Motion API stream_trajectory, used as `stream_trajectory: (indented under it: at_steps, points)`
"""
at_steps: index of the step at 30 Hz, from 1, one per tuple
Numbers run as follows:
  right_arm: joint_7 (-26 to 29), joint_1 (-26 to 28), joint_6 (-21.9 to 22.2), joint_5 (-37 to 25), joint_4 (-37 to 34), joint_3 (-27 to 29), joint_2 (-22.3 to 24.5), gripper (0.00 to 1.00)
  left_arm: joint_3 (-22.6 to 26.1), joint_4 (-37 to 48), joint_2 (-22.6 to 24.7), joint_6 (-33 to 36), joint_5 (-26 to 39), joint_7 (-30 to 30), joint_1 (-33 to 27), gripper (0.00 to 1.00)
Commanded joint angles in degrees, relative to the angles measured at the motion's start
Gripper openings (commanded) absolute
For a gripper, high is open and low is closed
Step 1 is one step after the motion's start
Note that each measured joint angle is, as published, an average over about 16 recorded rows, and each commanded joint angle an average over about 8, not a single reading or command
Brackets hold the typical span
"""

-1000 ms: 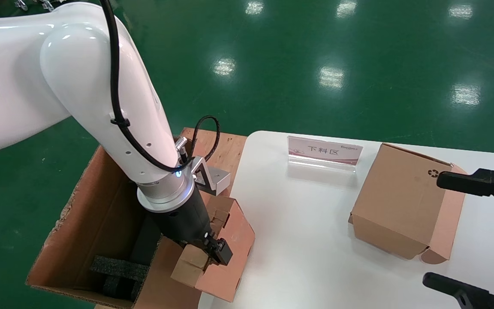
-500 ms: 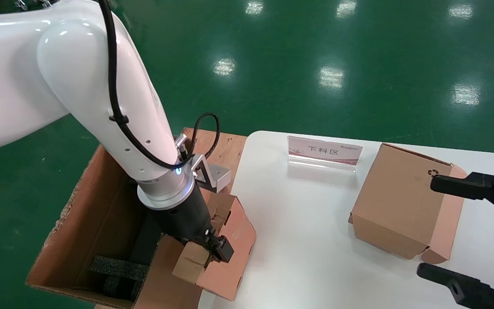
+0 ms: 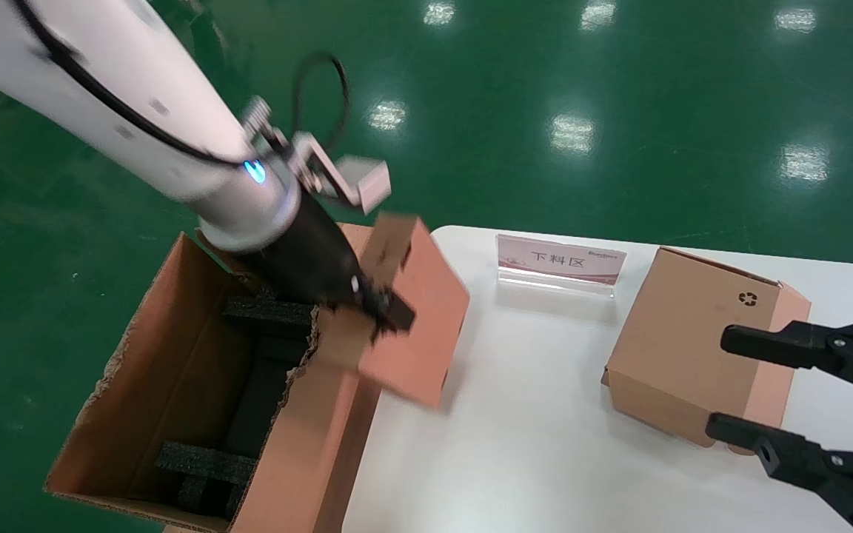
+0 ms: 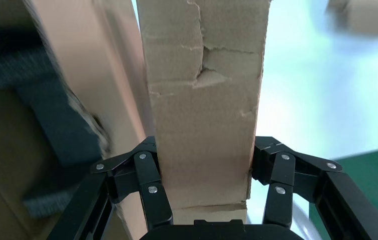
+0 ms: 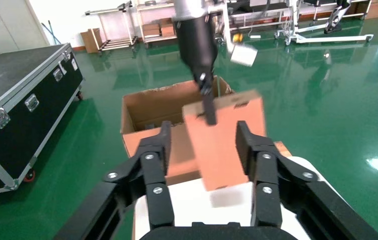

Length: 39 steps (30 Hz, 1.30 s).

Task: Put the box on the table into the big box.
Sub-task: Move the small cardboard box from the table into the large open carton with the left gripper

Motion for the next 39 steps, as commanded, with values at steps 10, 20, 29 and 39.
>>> stream_trajectory:
  at_steps: [10, 20, 29, 39]
  points:
    - [0.0, 0.0, 0.0, 0.0, 0.0, 0.0, 0.0, 1.00, -10.3, 0.4, -7.1, 0.7, 4.3, 10.7, -4.6, 0.00]
    - [0.0, 0.0, 0.0, 0.0, 0.0, 0.0, 0.0, 1.00, -15.5, 1.4, -12.6, 1.5, 7.1, 20.8, -8.3, 0.00]
    - [0.0, 0.0, 0.0, 0.0, 0.0, 0.0, 0.0, 1.00, -17.9, 1.8, -16.1, 3.1, 7.5, 26.0, -11.8, 0.00]
    - [0.0, 0.0, 0.0, 0.0, 0.0, 0.0, 0.0, 1.00, -15.7, 2.2, -19.2, 7.7, 8.4, 28.2, -17.4, 0.00]
